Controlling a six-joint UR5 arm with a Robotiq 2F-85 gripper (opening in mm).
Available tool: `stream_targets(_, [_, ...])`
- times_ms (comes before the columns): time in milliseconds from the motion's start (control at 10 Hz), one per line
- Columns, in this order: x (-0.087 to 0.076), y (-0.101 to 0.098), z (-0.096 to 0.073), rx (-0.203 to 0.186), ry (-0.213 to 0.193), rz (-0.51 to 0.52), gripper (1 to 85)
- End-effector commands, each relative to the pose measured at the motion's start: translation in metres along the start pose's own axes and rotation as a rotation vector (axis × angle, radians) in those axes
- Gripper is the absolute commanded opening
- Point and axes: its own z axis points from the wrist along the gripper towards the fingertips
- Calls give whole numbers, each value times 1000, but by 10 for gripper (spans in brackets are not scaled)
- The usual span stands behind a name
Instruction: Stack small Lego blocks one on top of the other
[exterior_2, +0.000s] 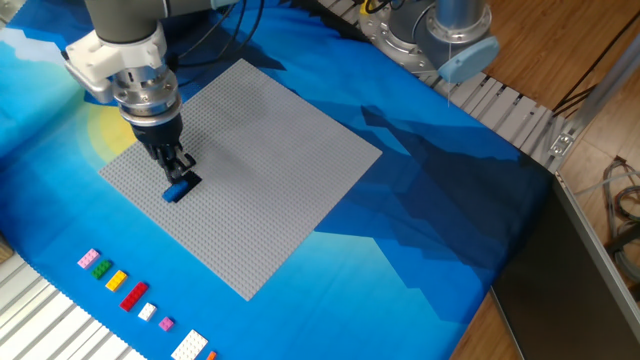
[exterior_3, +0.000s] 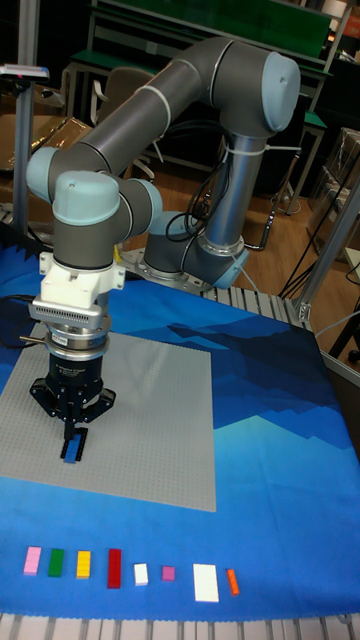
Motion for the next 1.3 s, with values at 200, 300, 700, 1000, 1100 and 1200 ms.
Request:
stream_targets(200, [-8, 7, -2, 12, -10, 72, 10])
stream_targets(300, [-8, 11, -2, 13, -10, 82, 10])
stream_targets(700, [-9, 13, 3, 9, -22, 70, 10])
stream_targets(1000, [-10, 9, 3, 22, -24, 70, 10])
stream_targets(1100, [-10, 9, 3, 25, -22, 71, 10])
stream_targets(1200, [-10, 10, 3, 21, -22, 73, 10])
